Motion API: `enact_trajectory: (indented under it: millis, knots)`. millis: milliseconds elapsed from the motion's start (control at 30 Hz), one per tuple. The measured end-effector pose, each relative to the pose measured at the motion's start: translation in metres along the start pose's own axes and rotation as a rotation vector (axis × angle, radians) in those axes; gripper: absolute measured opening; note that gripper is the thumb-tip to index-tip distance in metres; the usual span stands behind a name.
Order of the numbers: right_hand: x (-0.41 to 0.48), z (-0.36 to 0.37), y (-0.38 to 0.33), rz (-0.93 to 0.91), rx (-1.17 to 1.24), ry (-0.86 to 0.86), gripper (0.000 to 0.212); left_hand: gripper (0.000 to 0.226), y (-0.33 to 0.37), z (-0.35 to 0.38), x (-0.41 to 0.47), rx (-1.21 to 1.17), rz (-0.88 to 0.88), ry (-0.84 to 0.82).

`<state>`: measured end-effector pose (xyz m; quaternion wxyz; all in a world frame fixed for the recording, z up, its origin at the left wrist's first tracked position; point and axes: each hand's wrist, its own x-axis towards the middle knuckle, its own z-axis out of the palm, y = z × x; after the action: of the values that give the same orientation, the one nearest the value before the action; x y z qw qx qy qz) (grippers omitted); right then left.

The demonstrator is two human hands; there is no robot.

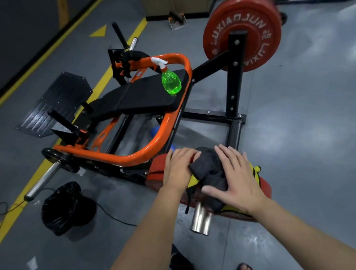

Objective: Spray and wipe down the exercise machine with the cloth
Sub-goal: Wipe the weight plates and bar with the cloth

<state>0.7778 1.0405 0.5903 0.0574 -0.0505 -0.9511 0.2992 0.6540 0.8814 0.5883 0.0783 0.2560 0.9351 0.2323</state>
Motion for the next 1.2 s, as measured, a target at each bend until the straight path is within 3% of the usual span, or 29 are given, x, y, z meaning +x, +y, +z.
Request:
enact_trajectory:
  millis: [67,333,500,533,600,633,667,833,933,1033,1200]
  knots:
    - [-0.001,-0.005,0.005,-0.015,-0.047,-0.065,0.122,0.051,-0.003,0.003,0.001,0.04,0.014,0.041]
    - [0.042,0.003,-0.016,0.18,-0.096,-0.046,0.078,0.044,-0.017,0.004,0.011,0.064,-0.004,0.064]
    - [0.055,0.007,-0.034,0.185,-0.173,-0.059,0.072,0.025,-0.031,0.0,0.019,-0.109,-0.103,0.02]
    - [0.057,0.008,-0.036,0.186,-0.186,-0.071,0.073,0.025,-0.037,0.001,0.021,-0.198,-0.192,-0.001]
    - [0.06,0.01,-0.04,0.176,-0.192,-0.078,0.074,0.007,-0.039,-0.007,0.016,-0.605,-0.424,-0.019]
    - [0.06,0.011,-0.04,0.155,-0.188,-0.07,0.073,0.02,-0.039,-0.01,0.014,-0.724,-0.516,-0.016]
    - [0.058,0.012,-0.038,0.13,-0.181,-0.055,0.072,0.03,-0.042,-0.008,0.014,-0.744,-0.492,0.002]
    - [0.021,-0.003,0.01,0.186,-0.007,0.025,0.063,0.049,-0.043,-0.008,0.012,-0.246,-0.209,0.066]
    - [0.009,-0.006,0.034,0.375,0.091,0.039,0.062,0.042,-0.034,-0.01,0.01,-0.161,-0.175,0.048]
    - [0.025,0.001,0.015,0.532,0.031,0.083,0.066,0.039,-0.029,-0.012,0.014,-0.097,-0.149,0.007]
    - [0.054,0.023,-0.053,0.415,-0.24,0.092,0.073,0.023,-0.042,-0.013,0.012,-0.164,-0.116,0.004]
